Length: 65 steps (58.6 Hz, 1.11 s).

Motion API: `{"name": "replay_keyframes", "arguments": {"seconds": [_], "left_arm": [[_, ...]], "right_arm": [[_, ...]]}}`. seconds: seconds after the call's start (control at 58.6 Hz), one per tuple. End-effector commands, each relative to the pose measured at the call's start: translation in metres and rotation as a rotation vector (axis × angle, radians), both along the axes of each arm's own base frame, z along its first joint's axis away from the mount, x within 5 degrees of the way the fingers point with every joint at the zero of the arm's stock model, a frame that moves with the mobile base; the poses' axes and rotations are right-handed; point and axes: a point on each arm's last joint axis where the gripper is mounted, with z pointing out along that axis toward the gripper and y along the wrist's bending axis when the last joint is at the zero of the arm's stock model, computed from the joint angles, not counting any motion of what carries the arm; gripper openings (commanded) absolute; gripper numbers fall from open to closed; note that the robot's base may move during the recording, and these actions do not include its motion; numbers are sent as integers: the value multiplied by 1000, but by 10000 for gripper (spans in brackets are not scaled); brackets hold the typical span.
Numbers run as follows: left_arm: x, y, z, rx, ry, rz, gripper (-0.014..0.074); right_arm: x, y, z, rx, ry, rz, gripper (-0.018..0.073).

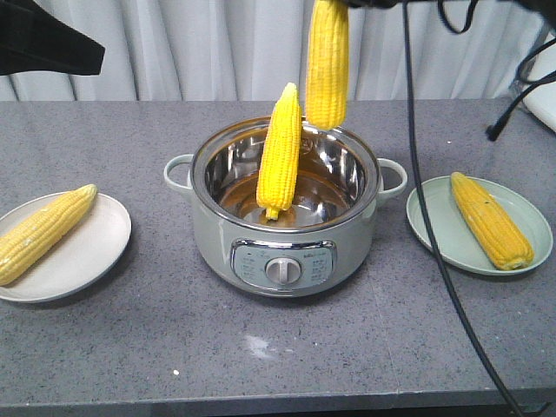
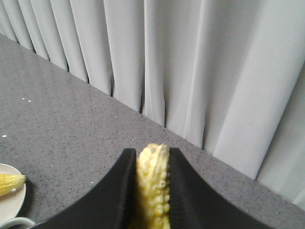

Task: Distribute corn equally
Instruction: 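Lift the corn cob out of the pot and raise it high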

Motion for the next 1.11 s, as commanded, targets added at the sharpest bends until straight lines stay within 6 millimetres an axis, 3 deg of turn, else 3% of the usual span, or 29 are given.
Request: {"name": "replay_keyframes", "arguments": {"seconds": [0.0, 0.171, 0.358, 0.597, 0.733, 0.887, 1.091], "left_arm": [[-10, -2, 18, -67, -74, 2, -8], [-9, -1, 19, -72, -86, 11, -8], [-7, -1, 20, -78, -100, 22, -8], [1, 1, 28, -138, -190, 100, -8], [13, 1, 38, -264, -261, 173, -8], [35, -4, 42, -455, -269, 215, -8], [73, -29, 19, -524, -232, 173, -6]], "right_arm": [[-46, -11, 63, 26, -149, -1, -6], [-115, -20, 103, -20, -105, 50, -6], [-198, -34, 126, -125, 21, 98, -6], [-278, -61, 152, -138, -73, -68, -6], [-304, -68, 147, -163, -81, -100, -6], [-315, -73, 129, -202, -45, -111, -6], [-315, -74, 112, -227, 3, -124, -6]]}}
